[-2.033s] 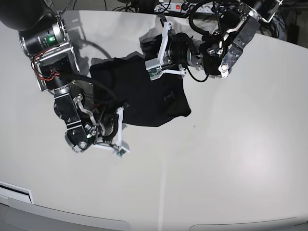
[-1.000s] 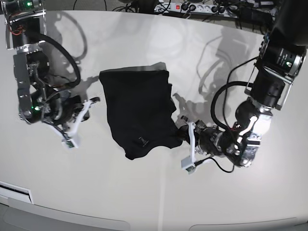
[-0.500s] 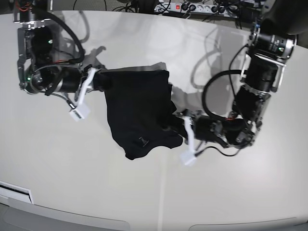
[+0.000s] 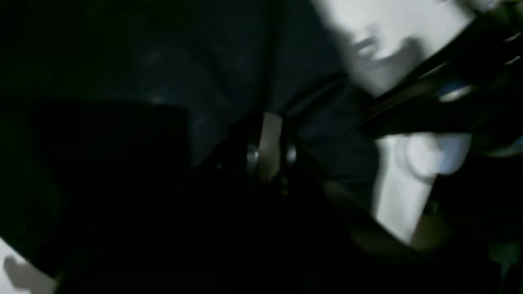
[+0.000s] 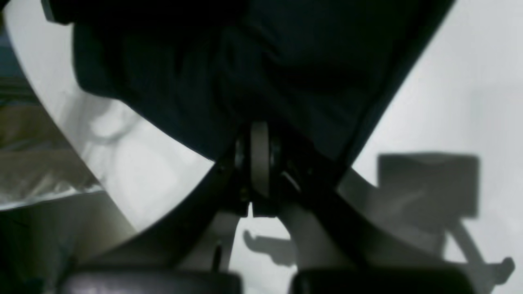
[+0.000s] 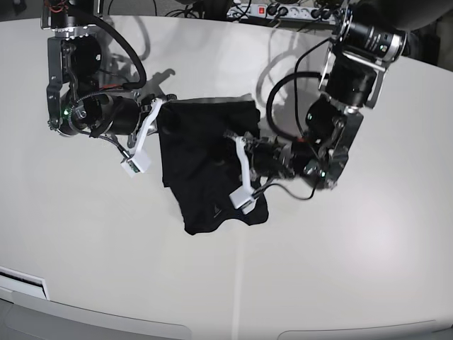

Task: Layout the t-shirt on the table in an organized manner, then fold the t-shirt properly
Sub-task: 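Lower the folded shirt with both grippers and square its edges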

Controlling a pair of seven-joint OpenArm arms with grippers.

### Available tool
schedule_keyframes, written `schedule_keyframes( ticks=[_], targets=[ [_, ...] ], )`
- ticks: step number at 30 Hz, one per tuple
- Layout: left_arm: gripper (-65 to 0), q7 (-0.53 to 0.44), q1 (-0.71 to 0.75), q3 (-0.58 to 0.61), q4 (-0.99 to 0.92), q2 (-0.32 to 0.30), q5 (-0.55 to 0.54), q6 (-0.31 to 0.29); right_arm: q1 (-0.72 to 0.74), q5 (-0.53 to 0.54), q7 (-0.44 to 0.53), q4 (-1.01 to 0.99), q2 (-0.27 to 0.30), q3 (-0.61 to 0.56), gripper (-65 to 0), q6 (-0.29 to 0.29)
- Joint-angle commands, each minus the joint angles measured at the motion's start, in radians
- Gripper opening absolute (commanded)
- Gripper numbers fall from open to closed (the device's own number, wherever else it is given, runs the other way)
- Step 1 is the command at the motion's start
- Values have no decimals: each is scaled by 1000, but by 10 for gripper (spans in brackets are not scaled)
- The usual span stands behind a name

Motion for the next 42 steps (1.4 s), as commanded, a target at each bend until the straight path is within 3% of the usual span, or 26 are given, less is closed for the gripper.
schedule_keyframes(
  ticks=[1, 3, 5, 10, 14, 19, 24, 27, 30, 32, 38, 42],
  targets=[
    [-650, -23, 0, 2, 14, -14, 39, -5, 11, -10, 19, 17, 8, 3, -650, 6],
    [-650, -106, 31, 20, 14, -53, 87, -5, 5, -61, 19, 17, 10, 3, -650, 6],
    [-650, -171, 45, 47, 14, -88, 117, -5, 0, -99, 19, 17, 13, 3, -650, -30],
    [-650, -166, 14, 108, 14, -120, 99, -5, 1, -109, 22, 19, 27, 3, -650, -64],
    [-650, -82, -63, 105, 19, -119, -48, -5, 1, -45, 23, 44, 27, 4, -650, -64],
    [-650, 133, -160, 104, 51, -120, -304, -5, 1, -47, 32, 89, 27, 6, -650, -69],
    [-650, 325, -230, 86, 61, -123, -490, -5, -8, -192, 139, 88, 26, 5, -650, -185],
    [-650, 341, -239, 33, 61, -131, -569, -5, -8, -256, 171, 86, 26, 5, -650, -250],
    [-650, 341, -226, -42, 61, -130, -577, -5, -19, -280, 190, 80, 24, 4, -650, -270],
    [-650, 343, -212, -80, 61, -131, -566, -5, -28, -280, 192, 76, 14, 4, -650, -266],
    [-650, 446, -194, -146, 61, -134, -557, -5, -67, -270, 181, 69, -16, 3, -650, -159],
    [-650, 490, -177, -159, 61, -156, -573, -5, -106, -192, 158, 70, -24, 3, -650, -101]
  ],
)
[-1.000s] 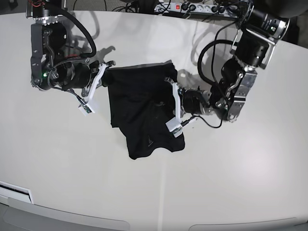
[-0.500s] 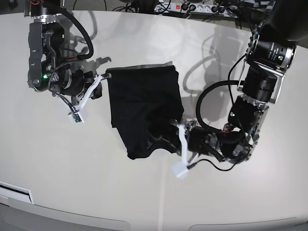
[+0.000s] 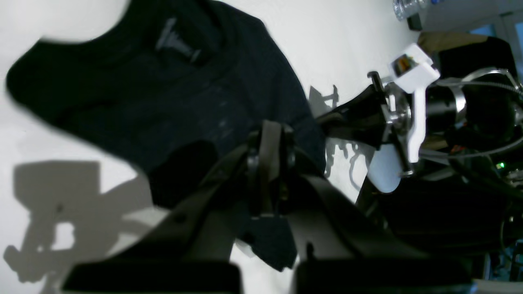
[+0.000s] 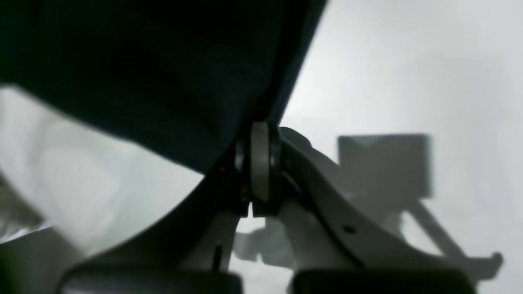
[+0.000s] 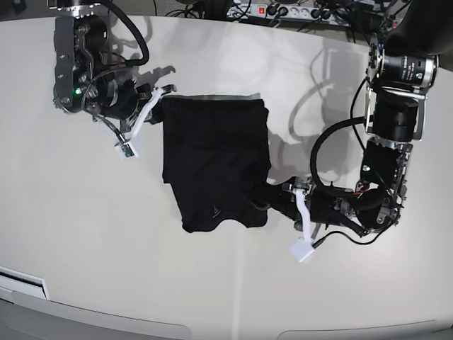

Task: Layout the t-shirt on the table in an organized manner, then fold the t-shirt properly

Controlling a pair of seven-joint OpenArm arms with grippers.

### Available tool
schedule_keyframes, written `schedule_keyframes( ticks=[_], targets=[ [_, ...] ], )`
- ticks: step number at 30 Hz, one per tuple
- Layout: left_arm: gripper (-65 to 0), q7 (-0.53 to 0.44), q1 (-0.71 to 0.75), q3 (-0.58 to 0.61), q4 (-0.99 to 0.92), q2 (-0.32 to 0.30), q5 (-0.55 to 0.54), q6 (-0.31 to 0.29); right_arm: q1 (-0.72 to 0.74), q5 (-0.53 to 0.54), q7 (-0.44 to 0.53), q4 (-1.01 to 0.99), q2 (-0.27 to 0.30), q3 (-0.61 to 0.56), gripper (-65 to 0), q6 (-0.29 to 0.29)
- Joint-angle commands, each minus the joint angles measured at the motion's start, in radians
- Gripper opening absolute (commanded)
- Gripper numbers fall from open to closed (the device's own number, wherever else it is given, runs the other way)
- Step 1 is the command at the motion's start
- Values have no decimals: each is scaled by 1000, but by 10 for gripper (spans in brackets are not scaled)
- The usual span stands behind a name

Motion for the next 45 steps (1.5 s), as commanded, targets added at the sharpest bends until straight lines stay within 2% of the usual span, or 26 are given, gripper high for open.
schedule_keyframes(
  ticks=[1, 5, 12, 15, 16, 21, 28, 32, 35, 42, 45],
  targets=[
    [-650, -6, -17, -5, 15, -14, -36, -7, 2, 37, -4, 15, 3, 3, -650, 11],
    [-650, -6, 9, -5, 15, -48, -51, -7, -5, 63, -49, 17, 3, 3, -650, 24],
    [-650, -5, 60, -5, 17, -138, -96, -7, -2, 94, -48, 101, 4, 4, -650, 29],
    [-650, 24, 92, -5, 34, -176, -178, -7, -3, 194, -80, 177, 8, 5, -650, 113],
    [-650, 40, 108, -5, 48, -186, -208, -7, -4, 223, -99, 207, 9, 5, -650, 113],
    [-650, 73, 252, -8, 189, -239, -368, -7, -54, 305, -166, 367, 9, 28, -650, 113],
    [-650, 73, 526, -40, 499, -303, -368, -7, -196, 371, -178, 436, 9, 184, -650, 113],
    [-650, 73, 679, -122, 658, -317, -368, -7, -281, 452, -256, 445, 9, 266, -650, 113],
    [-650, 73, 813, -225, 751, -317, -368, -7, -379, 463, -303, 492, 9, 311, -650, 113],
    [-650, 73, 1086, -491, 880, -316, -368, -7, -612, 457, -336, 705, 9, 412, -650, 113],
    [-650, 73, 1204, -581, 896, -313, -368, -7, -715, 476, -334, 733, 9, 426, -650, 112]
  ],
)
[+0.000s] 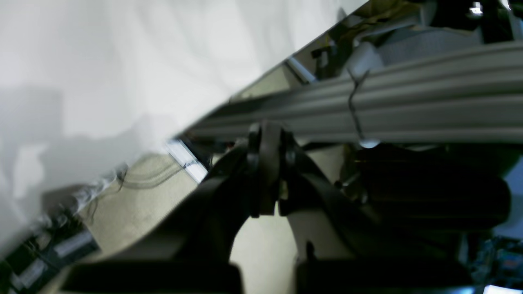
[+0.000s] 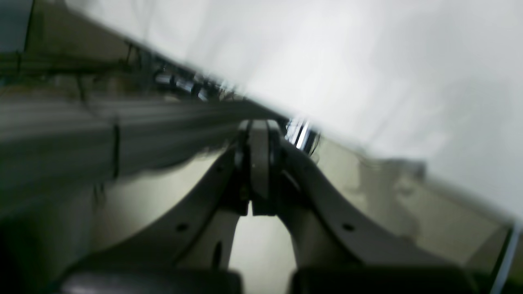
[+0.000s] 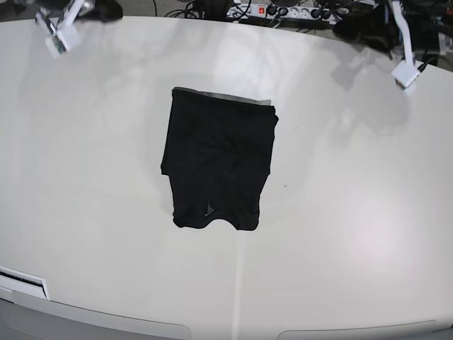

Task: Layout the t-shirt on the table in an organized manner, then fold the t-shirt properly

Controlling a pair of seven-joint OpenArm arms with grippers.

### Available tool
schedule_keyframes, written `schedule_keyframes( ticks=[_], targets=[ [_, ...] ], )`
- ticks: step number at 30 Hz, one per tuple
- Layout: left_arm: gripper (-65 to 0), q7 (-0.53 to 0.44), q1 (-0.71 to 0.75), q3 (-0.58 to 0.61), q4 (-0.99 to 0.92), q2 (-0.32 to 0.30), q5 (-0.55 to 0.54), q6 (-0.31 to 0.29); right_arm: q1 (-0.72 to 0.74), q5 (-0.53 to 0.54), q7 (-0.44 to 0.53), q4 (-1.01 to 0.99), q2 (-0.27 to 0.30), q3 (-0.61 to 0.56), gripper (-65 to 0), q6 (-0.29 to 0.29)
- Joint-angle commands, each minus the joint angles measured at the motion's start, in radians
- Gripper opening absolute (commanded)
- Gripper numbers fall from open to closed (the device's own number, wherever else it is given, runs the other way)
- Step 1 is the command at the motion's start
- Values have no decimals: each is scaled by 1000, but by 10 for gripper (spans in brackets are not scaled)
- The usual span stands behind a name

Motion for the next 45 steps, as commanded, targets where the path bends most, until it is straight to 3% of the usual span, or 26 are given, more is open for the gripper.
schedule_keyframes(
  ticks=[1, 10, 14, 18, 26, 29, 34, 39, 40, 45],
  targets=[
    [-650, 1, 41, -28, 11, -10, -25, -5, -39, 23, 6, 16, -1, 3, -650, 3],
    [-650, 1, 338, -71, 9, 16, -25, -5, -291, 23, -11, -17, 0, -34, -650, -23],
    [-650, -8, 391, -47, -37, 55, 119, -5, -310, 21, -8, -180, 0, -79, -650, -10],
    [-650, -151, 364, 68, -158, 60, 277, -5, -221, -102, 72, -419, 11, -165, -650, 5],
    [-650, -370, 180, 349, -498, 66, 513, -5, 53, -314, 352, -1018, 100, -377, -650, -1],
    [-650, -509, 114, 399, -632, 101, 659, -5, 135, -427, 536, -1222, 99, -413, -650, 5],
    [-650, -875, -13, 463, -898, 167, 925, -5, 259, -607, 845, -1488, 93, -443, -650, 1],
    [-650, -1184, -158, 533, -1130, 207, 1127, -5, 344, -763, 1106, -1620, 89, -466, -650, -141],
    [-650, -1231, -183, 542, -1163, 220, 1162, 12, 360, -785, 1135, -1633, 84, -466, -650, -171],
    [-650, -1391, -271, 572, -1254, 320, 1339, 266, 429, -848, 1158, -1650, 43, -466, -650, -276]
  ],
)
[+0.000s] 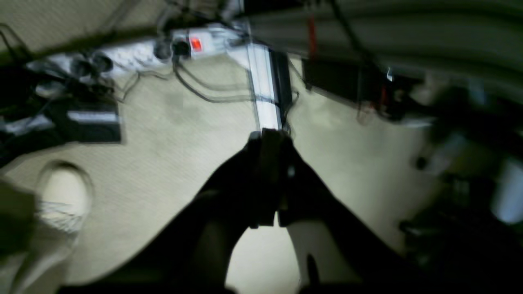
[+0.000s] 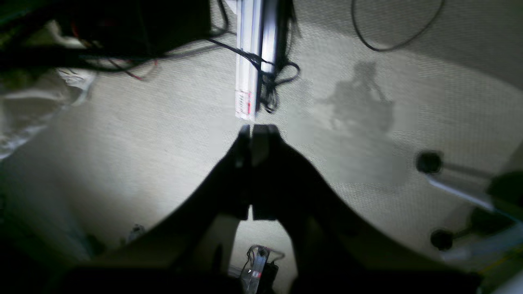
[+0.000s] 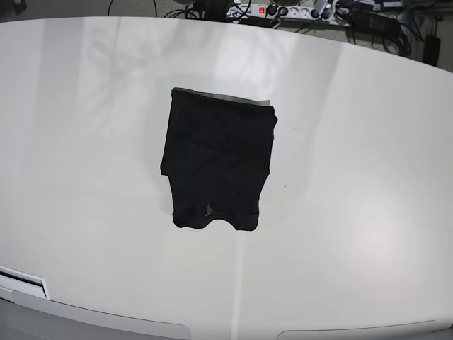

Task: Layout the t-shirt on the table in an organized manner, then fold the t-shirt properly

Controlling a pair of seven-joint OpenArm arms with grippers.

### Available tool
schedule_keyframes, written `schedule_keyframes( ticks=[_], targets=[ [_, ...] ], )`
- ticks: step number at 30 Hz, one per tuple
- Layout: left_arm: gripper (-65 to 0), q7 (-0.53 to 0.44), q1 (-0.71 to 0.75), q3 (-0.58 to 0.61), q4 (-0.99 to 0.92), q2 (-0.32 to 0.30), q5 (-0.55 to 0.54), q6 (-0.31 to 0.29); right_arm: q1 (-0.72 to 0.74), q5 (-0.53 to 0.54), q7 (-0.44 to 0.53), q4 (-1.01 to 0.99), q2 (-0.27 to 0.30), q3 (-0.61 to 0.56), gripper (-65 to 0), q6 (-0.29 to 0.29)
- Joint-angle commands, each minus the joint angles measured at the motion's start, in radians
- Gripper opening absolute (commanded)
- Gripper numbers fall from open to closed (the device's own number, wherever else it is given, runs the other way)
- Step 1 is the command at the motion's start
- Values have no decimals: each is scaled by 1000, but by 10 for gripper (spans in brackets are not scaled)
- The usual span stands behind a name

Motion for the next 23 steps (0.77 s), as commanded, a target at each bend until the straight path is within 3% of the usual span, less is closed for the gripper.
schedule_keyframes(
  ticks=[1, 5, 7, 15, 18, 23],
  targets=[
    [-650, -23, 1, 16, -3, 16, 13, 21, 5, 0, 7, 2, -12, 1, -650, -2],
    [-650, -102, -16, 98, -8, 43, -16, 205, 58, -68, 8, 2, -76, 1, -650, -68],
    [-650, -119, -19, 138, -7, 43, -70, 251, 80, -93, 10, 2, -99, 1, -650, -78],
    [-650, -114, -63, 227, -6, 43, -137, 246, 138, -127, 14, 3, -127, 1, -650, -5],
    [-650, -110, -68, 230, -6, 43, -204, 246, 149, -127, 26, 3, -127, 1, -650, -6],
    [-650, -103, -68, 230, -6, 43, -220, 246, 158, -126, 25, 3, -127, 1, -650, -2]
  ],
)
